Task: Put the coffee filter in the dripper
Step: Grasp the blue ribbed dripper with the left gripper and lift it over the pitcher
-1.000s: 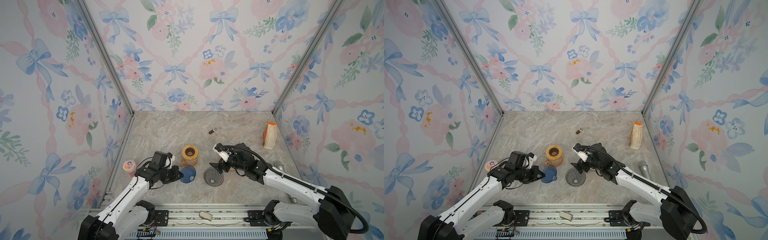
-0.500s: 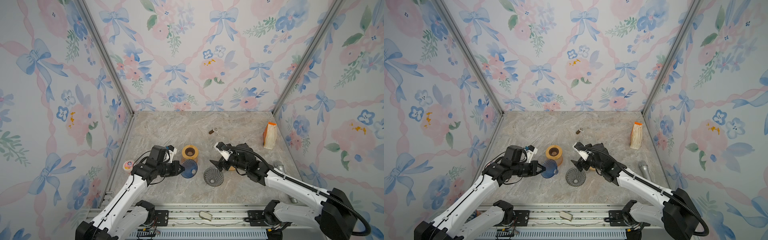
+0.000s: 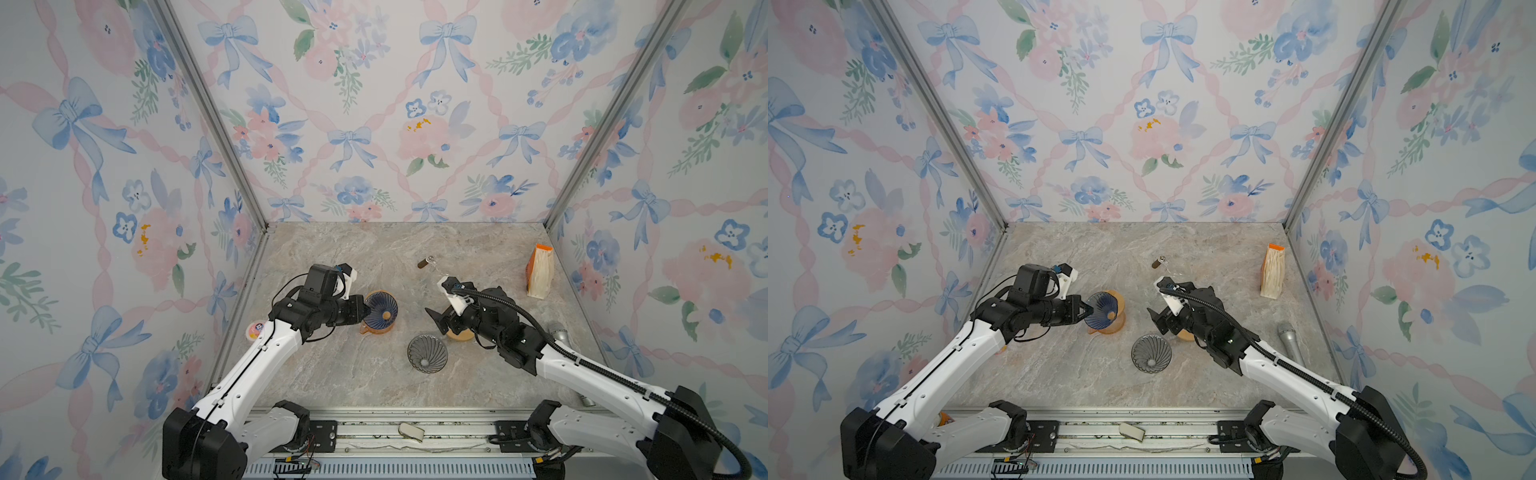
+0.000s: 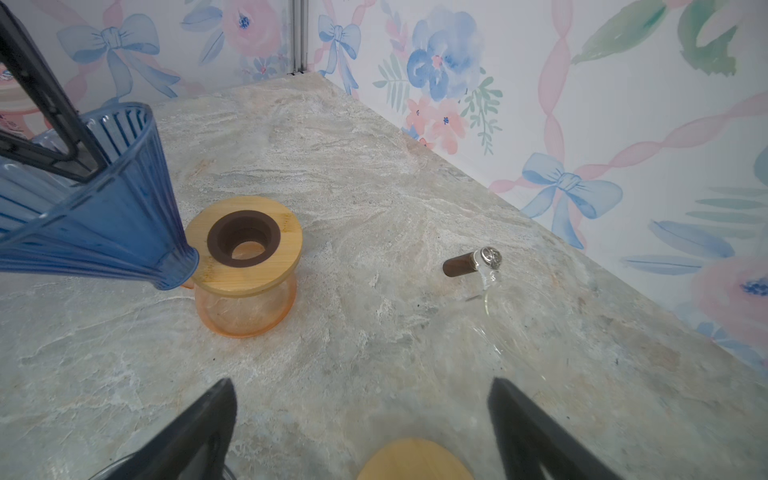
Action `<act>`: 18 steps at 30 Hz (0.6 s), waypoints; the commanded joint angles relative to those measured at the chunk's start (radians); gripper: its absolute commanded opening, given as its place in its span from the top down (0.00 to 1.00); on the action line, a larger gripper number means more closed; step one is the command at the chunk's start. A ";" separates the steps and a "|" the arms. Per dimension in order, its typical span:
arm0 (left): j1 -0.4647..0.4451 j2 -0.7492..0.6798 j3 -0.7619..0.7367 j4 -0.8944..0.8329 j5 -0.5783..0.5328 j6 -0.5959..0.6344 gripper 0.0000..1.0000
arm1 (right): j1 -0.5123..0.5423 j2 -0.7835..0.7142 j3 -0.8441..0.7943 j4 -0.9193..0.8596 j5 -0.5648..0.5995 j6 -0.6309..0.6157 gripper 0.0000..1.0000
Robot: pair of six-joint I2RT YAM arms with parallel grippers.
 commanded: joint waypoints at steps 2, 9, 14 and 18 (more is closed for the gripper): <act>0.011 0.045 0.067 0.009 -0.017 0.040 1.00 | -0.018 -0.007 0.010 -0.005 0.002 0.038 0.03; 0.052 0.134 0.129 0.008 0.018 0.058 1.00 | -0.037 0.004 0.030 -0.031 -0.035 0.049 0.03; 0.074 0.186 0.169 0.006 0.023 0.078 1.00 | -0.039 0.005 0.031 -0.042 -0.046 0.049 0.04; 0.084 0.224 0.192 0.004 0.034 0.096 1.00 | -0.041 0.010 0.038 -0.078 -0.063 0.047 0.04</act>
